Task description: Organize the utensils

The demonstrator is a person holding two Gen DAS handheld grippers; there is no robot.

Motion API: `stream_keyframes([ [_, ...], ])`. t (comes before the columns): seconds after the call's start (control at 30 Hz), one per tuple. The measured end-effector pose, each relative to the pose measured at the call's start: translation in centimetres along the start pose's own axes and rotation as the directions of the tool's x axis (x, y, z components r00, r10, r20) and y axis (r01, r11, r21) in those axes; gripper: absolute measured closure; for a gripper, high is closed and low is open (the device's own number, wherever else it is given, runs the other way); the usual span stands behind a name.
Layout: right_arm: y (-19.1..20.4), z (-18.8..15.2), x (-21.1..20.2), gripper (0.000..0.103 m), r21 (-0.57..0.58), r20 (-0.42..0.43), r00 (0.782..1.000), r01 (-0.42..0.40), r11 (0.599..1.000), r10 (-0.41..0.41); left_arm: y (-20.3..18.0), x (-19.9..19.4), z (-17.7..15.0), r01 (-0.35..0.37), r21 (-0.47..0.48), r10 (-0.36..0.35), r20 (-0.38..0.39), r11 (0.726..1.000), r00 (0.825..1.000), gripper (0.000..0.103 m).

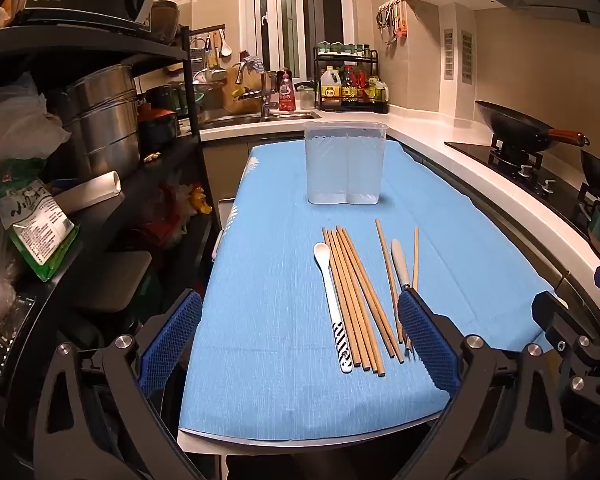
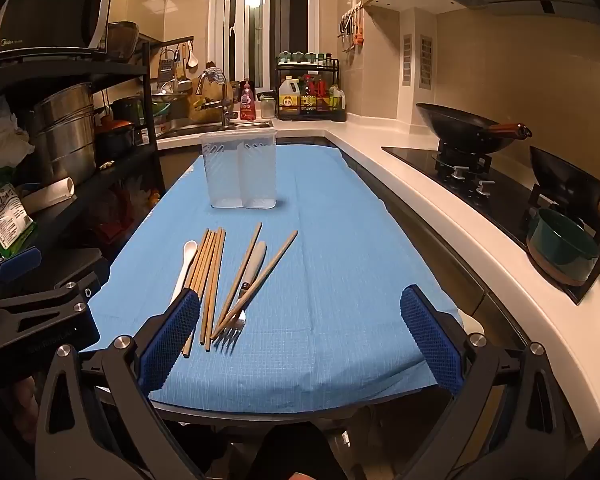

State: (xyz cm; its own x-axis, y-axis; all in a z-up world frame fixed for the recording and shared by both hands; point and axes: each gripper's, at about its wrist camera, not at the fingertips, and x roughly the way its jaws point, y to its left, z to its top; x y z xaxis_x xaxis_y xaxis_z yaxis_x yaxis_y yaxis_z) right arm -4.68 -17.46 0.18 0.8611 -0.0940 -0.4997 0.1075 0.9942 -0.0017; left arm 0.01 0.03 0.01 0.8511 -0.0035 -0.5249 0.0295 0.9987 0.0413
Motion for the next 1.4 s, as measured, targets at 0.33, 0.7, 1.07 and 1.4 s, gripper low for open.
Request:
stream_keyframes([
  [0.33, 0.4, 0.1, -0.1, 0.005, 0.002, 0.001, 1.0, -0.002, 1.0, 0.002, -0.3, -0.2, 0.2, -0.002, 0.001, 0.002, 0.001, 1.0, 1.0, 0.008],
  [0.7, 0.6, -0.4, 0.2, 0.005, -0.004, 0.025, 1.0, -0.002, 1.0, 0.002, -0.1, 0.2, -0.4, 0.003, 0.003, -0.003, 0.001, 1.0, 1.0, 0.008],
  [1.07, 0.2, -0.8, 0.3, 0.005, 0.003, 0.043, 0.999, 0.002, 1.0, -0.002, 0.0, 0.5, -0.8, 0.002, -0.002, -0.002, 0.018, 1.0, 1.0, 0.008],
  [1.4, 0.4, -1.2, 0.6, 0.005, -0.004, 0.035, 0.999, 0.003, 1.0, -0.003, -0.1, 0.5, -1.1, 0.016, 0.005, -0.016, 0.019, 1.0, 1.0, 0.008],
])
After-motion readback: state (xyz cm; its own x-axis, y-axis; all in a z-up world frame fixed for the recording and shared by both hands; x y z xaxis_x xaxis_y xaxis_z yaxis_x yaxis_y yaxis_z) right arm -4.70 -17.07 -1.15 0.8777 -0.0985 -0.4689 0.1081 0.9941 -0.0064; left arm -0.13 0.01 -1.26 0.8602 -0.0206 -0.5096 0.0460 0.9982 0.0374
